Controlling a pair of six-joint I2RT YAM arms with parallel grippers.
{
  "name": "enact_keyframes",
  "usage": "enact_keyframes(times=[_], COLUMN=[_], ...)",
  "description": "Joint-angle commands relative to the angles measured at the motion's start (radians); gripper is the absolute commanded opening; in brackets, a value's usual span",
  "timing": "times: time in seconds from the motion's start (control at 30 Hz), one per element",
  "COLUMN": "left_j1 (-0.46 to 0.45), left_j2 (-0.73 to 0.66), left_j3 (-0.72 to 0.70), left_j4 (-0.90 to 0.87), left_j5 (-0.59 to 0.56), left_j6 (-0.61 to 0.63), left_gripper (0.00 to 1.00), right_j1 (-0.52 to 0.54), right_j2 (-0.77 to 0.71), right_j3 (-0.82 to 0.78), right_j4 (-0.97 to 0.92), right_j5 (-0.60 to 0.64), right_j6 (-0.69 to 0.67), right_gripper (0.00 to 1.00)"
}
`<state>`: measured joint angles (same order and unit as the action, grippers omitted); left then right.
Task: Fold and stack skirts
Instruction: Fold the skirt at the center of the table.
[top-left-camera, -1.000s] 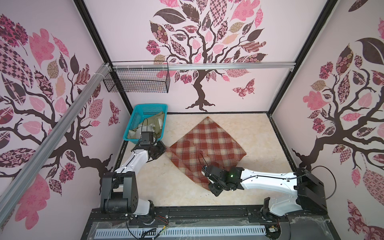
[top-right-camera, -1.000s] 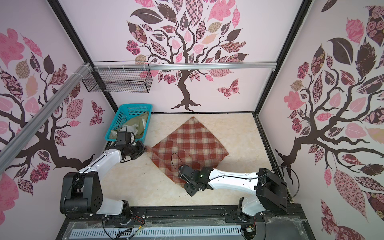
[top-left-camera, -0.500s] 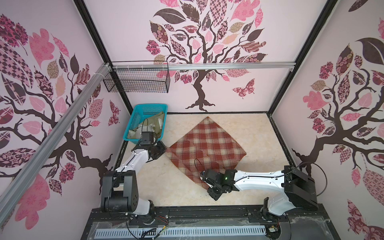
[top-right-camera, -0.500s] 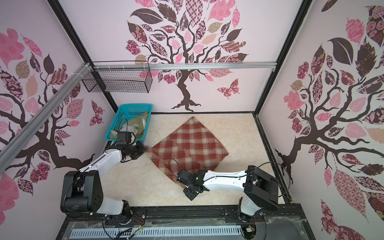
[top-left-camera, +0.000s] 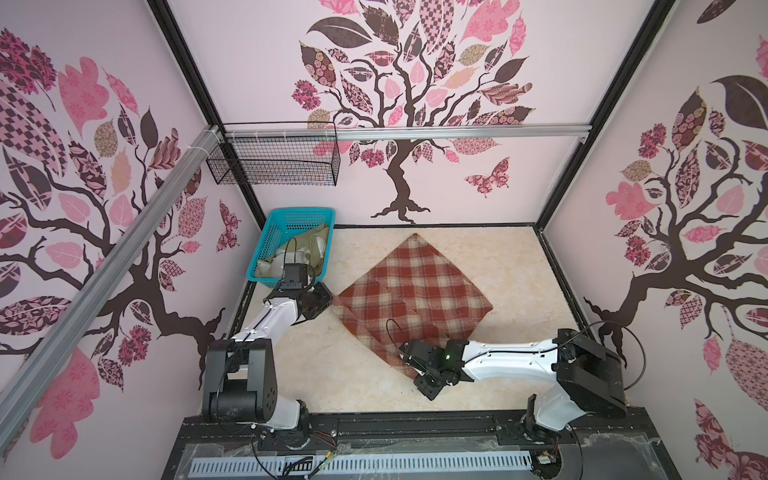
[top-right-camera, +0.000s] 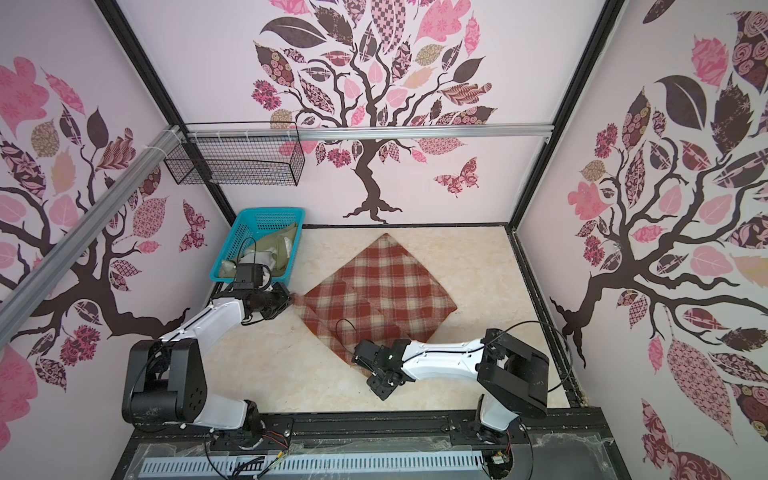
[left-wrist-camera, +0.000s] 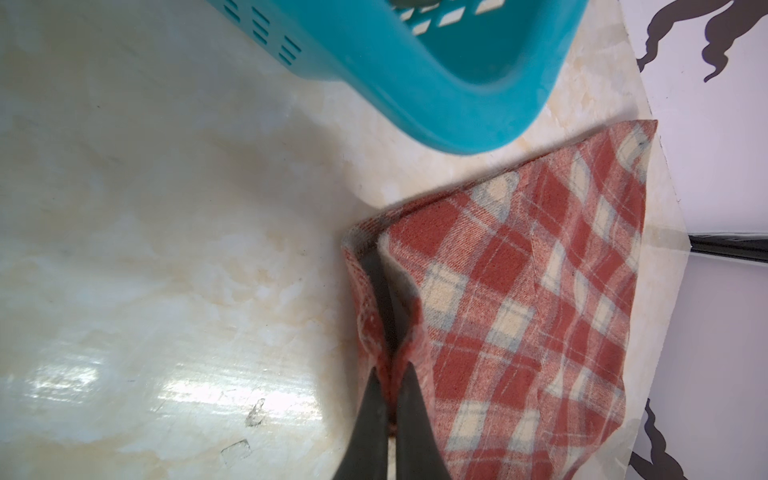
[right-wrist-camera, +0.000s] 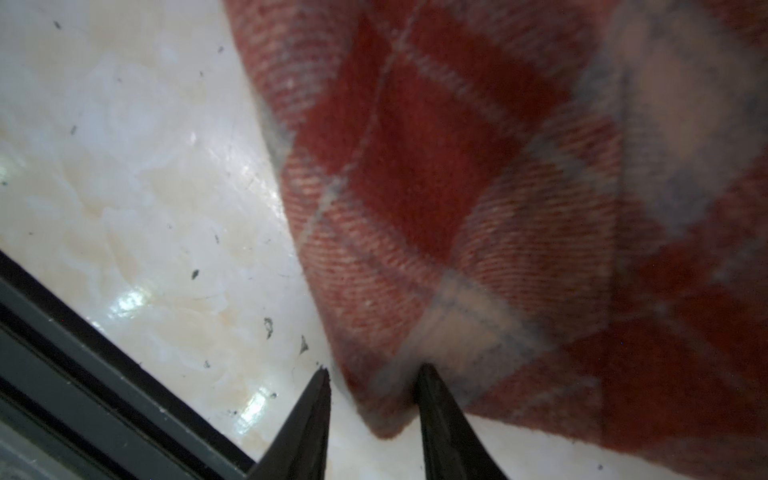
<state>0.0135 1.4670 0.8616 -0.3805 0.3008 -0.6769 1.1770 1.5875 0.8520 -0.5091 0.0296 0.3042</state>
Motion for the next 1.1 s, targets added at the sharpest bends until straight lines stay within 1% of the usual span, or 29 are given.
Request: enact_keyframes(times=[0.0, 0.2, 0.23, 0.43, 0.57, 0.77, 1.07], left_j1=[0.006, 0.006, 0.007, 0.008, 0.013, 0.027, 0.128], left_j2=[0.008, -0.006, -0.008, -0.056, -0.108, -0.193, -0.357], left_j3=[-0.012, -0.007, -0.003, 0.046, 0.095, 0.159, 0.169], left_j4=[0.021, 0.014, 0.010, -0.021, -0.052, -0.140, -0.231], left_j5=[0.011, 0.009, 0.007, -0.013, -0.031, -0.062, -0.060], left_j6=[0.005, 0.004, 0.001, 0.000, 0.003, 0.032, 0.060], left_gripper=[0.00, 0.00, 0.00, 0.00, 0.00, 0.00, 0.00], right_j1=[0.007, 0.007, 0.007, 0.007, 0.007, 0.007, 0.007], right_j2=[0.056, 0.060, 0.053, -0.070, -0.160, -0.244, -0.343], right_j3=[-0.010, -0.010, -0.009, 0.015, 0.050, 0.090, 0.086], right_j4=[0.015, 0.018, 0.017, -0.010, -0.049, -0.091, -0.065], right_j5=[-0.034, -0.102, -0.117, -0.184, -0.182, -0.179, -0.239], right_j6=[-0.019, -0.045, -0.048, -0.050, -0.049, -0.038, 0.009], right_gripper=[0.33, 0.03, 0.00, 0.00, 0.00, 0.00, 0.00])
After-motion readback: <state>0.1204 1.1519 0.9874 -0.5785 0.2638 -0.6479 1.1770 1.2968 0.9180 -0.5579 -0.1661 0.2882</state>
